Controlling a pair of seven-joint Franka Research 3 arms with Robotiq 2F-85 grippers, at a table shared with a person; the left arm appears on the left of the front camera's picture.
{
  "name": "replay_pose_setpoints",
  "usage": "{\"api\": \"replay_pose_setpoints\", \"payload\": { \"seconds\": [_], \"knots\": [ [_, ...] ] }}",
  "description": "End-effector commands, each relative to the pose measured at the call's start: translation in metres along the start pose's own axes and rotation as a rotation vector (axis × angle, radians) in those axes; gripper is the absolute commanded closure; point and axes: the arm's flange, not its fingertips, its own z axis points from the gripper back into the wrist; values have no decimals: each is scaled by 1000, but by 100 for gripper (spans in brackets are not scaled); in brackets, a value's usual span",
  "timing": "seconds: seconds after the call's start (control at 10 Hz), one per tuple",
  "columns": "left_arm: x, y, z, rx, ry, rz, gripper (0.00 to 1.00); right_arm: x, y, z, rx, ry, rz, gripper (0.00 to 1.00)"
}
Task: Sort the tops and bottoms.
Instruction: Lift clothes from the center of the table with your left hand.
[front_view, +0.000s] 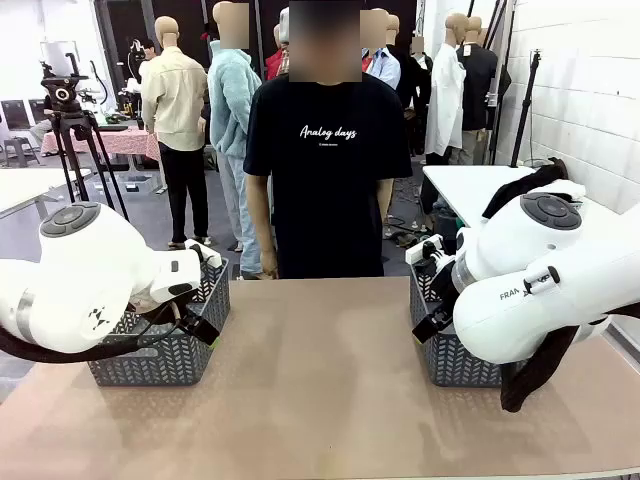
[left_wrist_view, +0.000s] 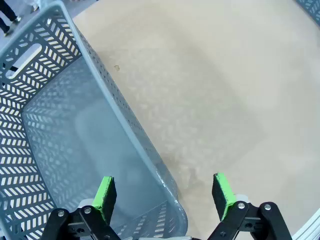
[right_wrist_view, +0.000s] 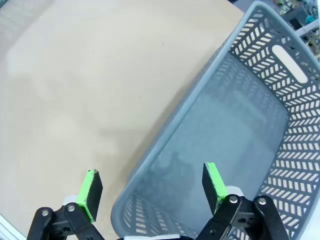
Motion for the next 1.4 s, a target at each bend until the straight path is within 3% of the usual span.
{"api": "replay_pose_setpoints", "payload": {
  "seconds": [0.0, 1.3],
  "knots": [
    [0, 0, 0, 0, 0, 0, 0, 0, 0, 0, 0, 0, 0, 0],
    [0, 0, 0, 0, 0, 0, 0, 0, 0, 0, 0, 0, 0, 0]
  ]
}}
